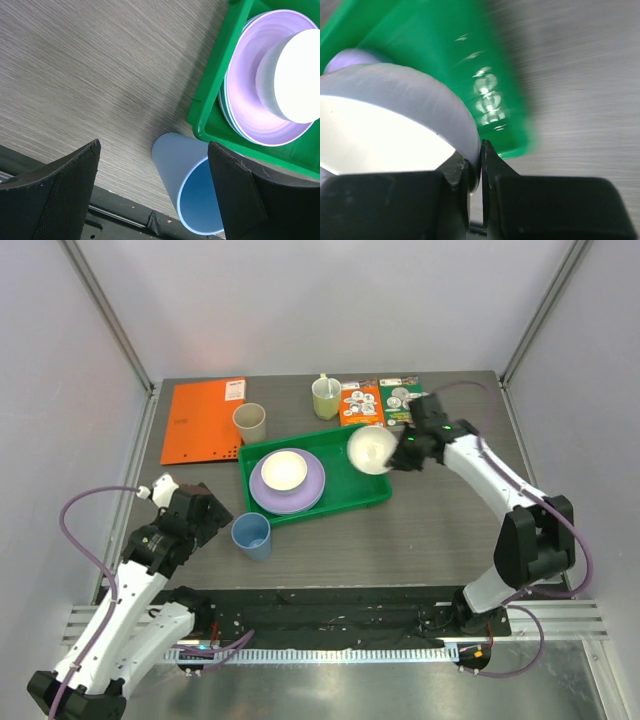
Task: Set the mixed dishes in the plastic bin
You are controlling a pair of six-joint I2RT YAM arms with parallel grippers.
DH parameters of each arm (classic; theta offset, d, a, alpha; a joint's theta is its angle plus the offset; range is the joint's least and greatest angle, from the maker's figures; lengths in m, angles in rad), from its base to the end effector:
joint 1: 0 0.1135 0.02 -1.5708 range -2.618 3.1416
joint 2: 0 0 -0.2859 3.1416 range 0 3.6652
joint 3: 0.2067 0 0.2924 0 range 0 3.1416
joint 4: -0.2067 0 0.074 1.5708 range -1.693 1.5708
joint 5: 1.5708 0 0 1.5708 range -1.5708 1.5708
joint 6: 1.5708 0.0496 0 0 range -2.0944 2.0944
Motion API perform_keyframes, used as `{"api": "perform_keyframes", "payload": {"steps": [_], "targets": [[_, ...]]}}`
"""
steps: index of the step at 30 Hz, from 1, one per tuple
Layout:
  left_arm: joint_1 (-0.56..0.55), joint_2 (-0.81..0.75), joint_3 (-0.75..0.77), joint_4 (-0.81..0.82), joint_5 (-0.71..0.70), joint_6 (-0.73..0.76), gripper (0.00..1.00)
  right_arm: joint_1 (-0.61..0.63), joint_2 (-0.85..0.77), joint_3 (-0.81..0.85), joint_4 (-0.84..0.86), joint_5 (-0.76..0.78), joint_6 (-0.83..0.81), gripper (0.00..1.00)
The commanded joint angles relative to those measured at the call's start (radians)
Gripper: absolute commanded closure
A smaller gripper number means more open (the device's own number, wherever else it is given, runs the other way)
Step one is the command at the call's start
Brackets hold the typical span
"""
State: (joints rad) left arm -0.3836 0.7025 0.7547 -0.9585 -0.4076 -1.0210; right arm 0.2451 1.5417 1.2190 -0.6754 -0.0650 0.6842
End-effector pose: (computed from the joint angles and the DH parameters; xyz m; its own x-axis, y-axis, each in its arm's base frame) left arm 0.1540 -0.0410 0.2790 -0.4811 -0.6499 -0.5883 -0.5613 0.7439 -0.3627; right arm 0.3572 0.0927 0.2616 -0.8064 0.4484 -0.3854 0.3012 0.8725 0.3848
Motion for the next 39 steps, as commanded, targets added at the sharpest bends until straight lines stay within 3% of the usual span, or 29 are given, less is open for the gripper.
{"api": "perform_keyframes", "payload": {"steps": [1,9,12,19,32,39], "targets": [[0.005,0.006,0.006,0.029,-0.007,-0.002,0.13,0.218,0.075,0.290,-0.046,0.014,0.008,0.99],[0.005,-0.032,0.008,-0.002,-0.040,0.015,0.12,0.371,0.406,0.719,-0.148,0.014,-0.021,0.99],[0.005,-0.034,-0.003,0.018,-0.033,0.018,0.12,0.425,0.518,0.822,-0.217,0.124,-0.032,0.99],[0.005,-0.006,-0.011,0.047,0.001,0.044,0.12,0.503,0.594,0.872,-0.222,0.151,-0.011,0.99],[0.005,-0.012,-0.029,0.049,-0.005,0.038,0.12,0.508,0.606,0.872,-0.216,0.119,-0.017,0.99],[0.005,-0.026,-0.034,0.038,-0.016,0.038,0.12,0.508,0.612,0.857,-0.214,0.096,-0.017,0.92]]}}
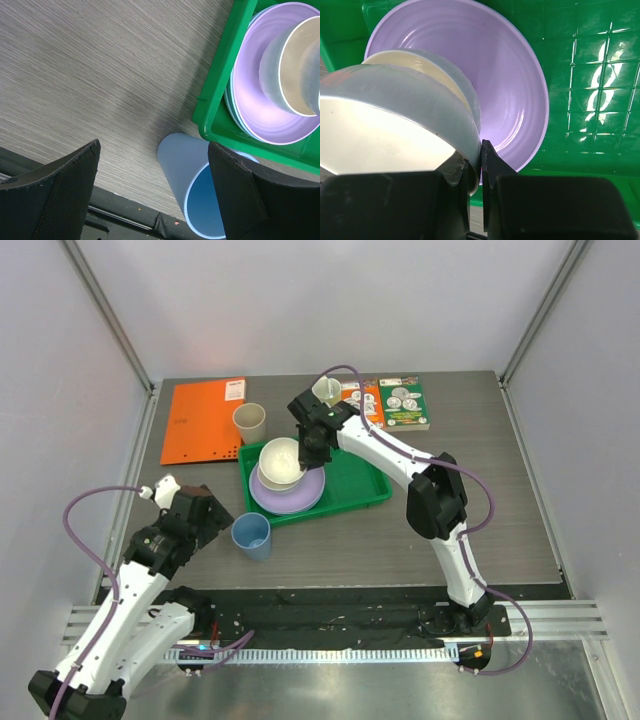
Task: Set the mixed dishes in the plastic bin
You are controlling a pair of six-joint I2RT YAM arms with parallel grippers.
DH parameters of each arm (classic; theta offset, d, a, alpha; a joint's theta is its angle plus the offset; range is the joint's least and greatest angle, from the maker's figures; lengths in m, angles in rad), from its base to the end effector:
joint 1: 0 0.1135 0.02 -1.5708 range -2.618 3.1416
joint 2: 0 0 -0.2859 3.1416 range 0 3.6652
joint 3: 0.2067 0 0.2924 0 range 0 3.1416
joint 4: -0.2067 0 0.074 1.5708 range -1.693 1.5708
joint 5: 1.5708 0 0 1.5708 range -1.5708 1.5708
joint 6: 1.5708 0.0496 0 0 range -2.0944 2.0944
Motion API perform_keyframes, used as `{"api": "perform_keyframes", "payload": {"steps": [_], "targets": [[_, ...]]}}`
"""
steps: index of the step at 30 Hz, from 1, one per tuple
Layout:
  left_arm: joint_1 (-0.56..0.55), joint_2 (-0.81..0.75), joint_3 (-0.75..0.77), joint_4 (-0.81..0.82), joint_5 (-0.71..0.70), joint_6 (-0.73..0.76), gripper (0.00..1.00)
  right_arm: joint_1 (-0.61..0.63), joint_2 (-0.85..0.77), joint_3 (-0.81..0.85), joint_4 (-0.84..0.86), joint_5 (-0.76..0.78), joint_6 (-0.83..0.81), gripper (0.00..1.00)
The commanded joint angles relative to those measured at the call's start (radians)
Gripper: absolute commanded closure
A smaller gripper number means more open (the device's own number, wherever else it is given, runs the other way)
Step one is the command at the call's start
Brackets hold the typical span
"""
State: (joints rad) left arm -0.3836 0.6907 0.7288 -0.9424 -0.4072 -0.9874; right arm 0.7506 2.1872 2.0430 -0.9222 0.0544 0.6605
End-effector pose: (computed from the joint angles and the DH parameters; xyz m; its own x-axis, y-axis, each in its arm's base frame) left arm 0.1531 -0.0406 0.2725 -0.4988 -0.6251 -0.6004 -0.5441 0.7651 -0.3445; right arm 0.3944 0.3642 0.2569 -0.9116 -0.0126 -0.4109 -0.1299 0.9571 0.2589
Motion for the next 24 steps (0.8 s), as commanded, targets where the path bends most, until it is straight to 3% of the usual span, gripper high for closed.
{"api": "perform_keyframes", "payload": {"steps": [1,10,17,24], "targets": [[0.003,-0.014,-0.008,0.019,-0.016,0.004,0.12,0.003,-0.037,0.026,0.037,-0.024,0.007,0.91],[0.005,-0.019,-0.017,0.022,-0.019,0.007,0.12,0.003,-0.053,-0.020,0.052,-0.034,0.001,0.77],[0.005,-0.016,0.000,0.013,-0.024,0.007,0.12,0.001,-0.072,-0.021,0.066,-0.042,-0.010,0.50],[0.005,-0.007,-0.008,0.017,-0.027,0.009,0.12,0.003,-0.096,-0.015,0.080,-0.073,-0.004,0.44]]}}
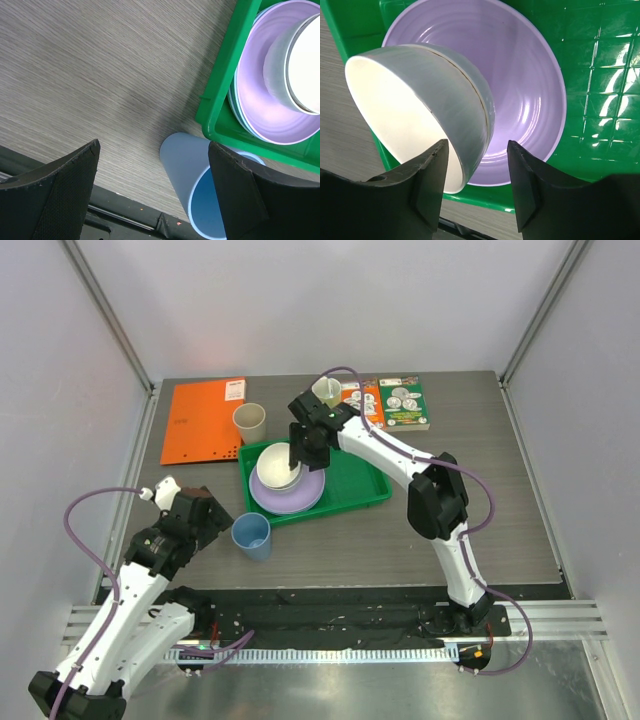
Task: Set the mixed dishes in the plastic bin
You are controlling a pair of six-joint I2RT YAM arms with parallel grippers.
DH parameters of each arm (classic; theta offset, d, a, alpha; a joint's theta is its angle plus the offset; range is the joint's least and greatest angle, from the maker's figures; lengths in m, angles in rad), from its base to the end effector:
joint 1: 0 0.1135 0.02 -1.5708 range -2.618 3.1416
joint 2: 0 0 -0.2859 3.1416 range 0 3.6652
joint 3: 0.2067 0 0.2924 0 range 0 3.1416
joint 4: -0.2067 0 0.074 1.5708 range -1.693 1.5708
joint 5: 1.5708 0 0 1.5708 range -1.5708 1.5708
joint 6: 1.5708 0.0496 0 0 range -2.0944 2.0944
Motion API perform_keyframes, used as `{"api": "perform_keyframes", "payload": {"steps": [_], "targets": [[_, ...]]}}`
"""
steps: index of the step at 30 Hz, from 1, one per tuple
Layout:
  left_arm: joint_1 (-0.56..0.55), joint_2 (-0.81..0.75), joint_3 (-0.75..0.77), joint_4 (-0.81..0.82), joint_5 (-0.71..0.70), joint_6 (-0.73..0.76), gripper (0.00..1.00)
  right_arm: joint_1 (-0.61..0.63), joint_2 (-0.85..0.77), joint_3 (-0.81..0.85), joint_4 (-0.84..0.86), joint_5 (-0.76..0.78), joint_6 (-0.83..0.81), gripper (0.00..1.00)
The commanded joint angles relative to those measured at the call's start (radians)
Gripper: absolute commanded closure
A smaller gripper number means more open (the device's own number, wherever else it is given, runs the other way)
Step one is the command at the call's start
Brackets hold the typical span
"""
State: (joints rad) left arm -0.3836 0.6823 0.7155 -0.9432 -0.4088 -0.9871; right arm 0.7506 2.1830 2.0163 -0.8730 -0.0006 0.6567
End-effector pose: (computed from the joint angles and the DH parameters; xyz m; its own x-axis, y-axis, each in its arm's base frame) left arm 0.1516 -0.0399 0.2689 -0.5013 -0.6234 -0.6001 -0.5463 0.7658 -0.3392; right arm 0.3942 0.3677 0.2526 -0.9159 -0.0195 -0.4008 -0.1554 0.9381 0.3096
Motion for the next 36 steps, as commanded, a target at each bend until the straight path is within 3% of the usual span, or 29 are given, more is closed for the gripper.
{"api": "perform_keyframes", "payload": {"steps": [1,4,7,12,13,15,18,24,31,36], "targets": [[0.005,0.006,0.007,0.017,-0.024,0.008,0.12,0.000,-0.095,0.012,0.026,-0.016,-0.003,0.45],[0.005,0.006,0.007,0.015,-0.025,0.010,0.12,-0.007,-0.111,0.002,0.020,-0.006,-0.017,0.52],[0.005,0.002,-0.002,0.029,-0.022,0.011,0.12,-0.014,-0.117,-0.008,0.019,-0.010,-0.023,0.68],[0.005,0.016,-0.002,0.032,-0.021,0.011,0.12,-0.013,-0.118,-0.008,0.016,-0.030,-0.014,0.85],[0.005,0.020,-0.001,0.032,-0.021,0.013,0.12,-0.014,-0.118,-0.007,0.016,-0.033,-0.014,0.94],[0.005,0.020,-0.002,0.029,-0.022,0.015,0.12,-0.014,-0.115,0.001,0.019,-0.041,-0.017,0.99],[0.005,0.017,-0.002,0.030,-0.024,0.016,0.12,-0.016,-0.108,0.010,0.019,-0.052,-0.022,0.99],[0.005,0.011,-0.008,0.029,-0.028,0.016,0.12,-0.014,-0.101,-0.013,0.019,-0.075,-0.034,0.91],[0.003,0.008,-0.008,0.027,-0.030,0.016,0.12,-0.016,-0.120,-0.047,0.034,-0.076,-0.023,0.99],[0.005,0.005,-0.007,0.023,-0.033,0.015,0.12,-0.016,-0.134,-0.079,0.066,-0.088,0.004,0.99]]}}
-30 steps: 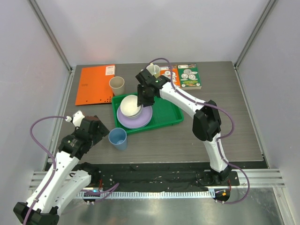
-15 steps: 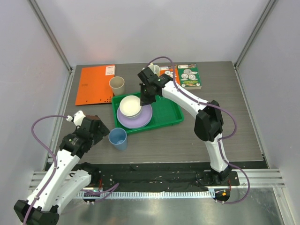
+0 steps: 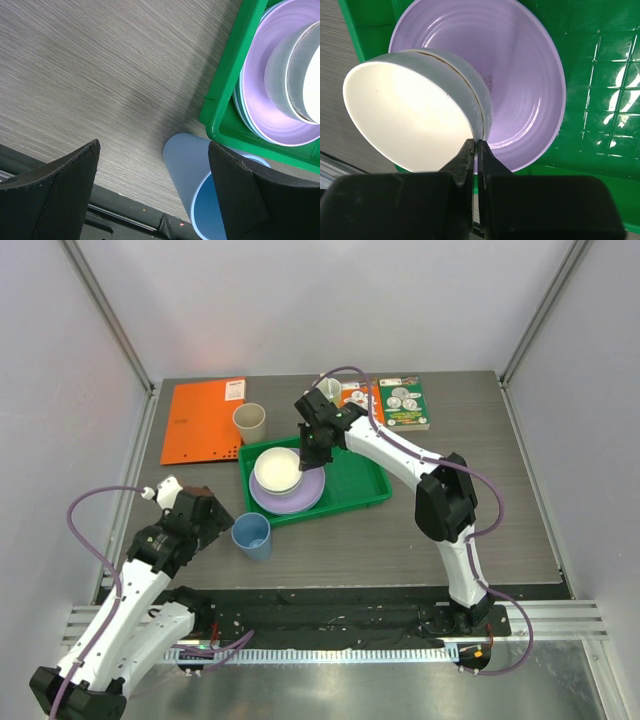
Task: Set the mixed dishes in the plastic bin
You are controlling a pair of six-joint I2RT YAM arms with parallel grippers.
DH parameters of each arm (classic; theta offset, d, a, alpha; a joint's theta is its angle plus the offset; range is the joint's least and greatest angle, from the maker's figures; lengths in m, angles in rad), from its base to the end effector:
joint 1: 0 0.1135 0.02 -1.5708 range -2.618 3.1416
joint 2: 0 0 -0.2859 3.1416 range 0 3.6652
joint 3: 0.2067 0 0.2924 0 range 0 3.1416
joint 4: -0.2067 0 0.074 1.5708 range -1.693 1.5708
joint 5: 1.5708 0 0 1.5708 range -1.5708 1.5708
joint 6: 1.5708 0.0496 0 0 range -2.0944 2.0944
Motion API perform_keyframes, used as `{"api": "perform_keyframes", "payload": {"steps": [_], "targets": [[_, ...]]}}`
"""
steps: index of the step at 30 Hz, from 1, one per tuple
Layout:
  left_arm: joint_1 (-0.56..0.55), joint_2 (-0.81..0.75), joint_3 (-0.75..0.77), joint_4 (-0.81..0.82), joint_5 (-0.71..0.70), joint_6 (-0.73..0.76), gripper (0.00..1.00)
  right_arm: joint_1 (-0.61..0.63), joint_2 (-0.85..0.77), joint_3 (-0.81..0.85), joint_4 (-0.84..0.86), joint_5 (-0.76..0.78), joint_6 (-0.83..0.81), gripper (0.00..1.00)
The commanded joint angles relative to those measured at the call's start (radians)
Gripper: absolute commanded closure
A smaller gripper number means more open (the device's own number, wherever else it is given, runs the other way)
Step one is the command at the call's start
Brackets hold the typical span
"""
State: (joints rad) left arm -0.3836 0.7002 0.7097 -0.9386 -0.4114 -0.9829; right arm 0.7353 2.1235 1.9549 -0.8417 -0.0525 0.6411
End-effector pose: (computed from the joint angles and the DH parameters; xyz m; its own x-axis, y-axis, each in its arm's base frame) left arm 0.1544 -0.0409 0.2648 -0.5128 -0.6155 -0.5985 -0.5510 0.7706 -0.3204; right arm 0.3898 0.3561 0.2633 -0.9164 -0.0236 -0.3995 -0.1778 0.9184 0.3536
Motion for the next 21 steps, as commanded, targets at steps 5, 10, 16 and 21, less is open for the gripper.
{"api": "perform_keyframes", "payload": {"steps": [5,10,16,21], "targets": [[0.005,-0.016,-0.001,0.018,-0.032,0.010,0.12,0.001,-0.080,-0.016,0.038,-0.033,0.020,0.92],[0.005,-0.015,-0.004,0.020,-0.030,0.007,0.12,0.001,-0.112,-0.007,0.030,-0.035,0.028,0.79],[0.005,-0.005,-0.001,0.015,-0.036,0.006,0.11,-0.002,-0.152,0.013,-0.006,-0.035,0.016,0.55],[0.003,-0.001,0.007,0.000,-0.061,-0.007,0.09,-0.001,-0.192,0.009,-0.028,-0.029,-0.009,0.48]]}}
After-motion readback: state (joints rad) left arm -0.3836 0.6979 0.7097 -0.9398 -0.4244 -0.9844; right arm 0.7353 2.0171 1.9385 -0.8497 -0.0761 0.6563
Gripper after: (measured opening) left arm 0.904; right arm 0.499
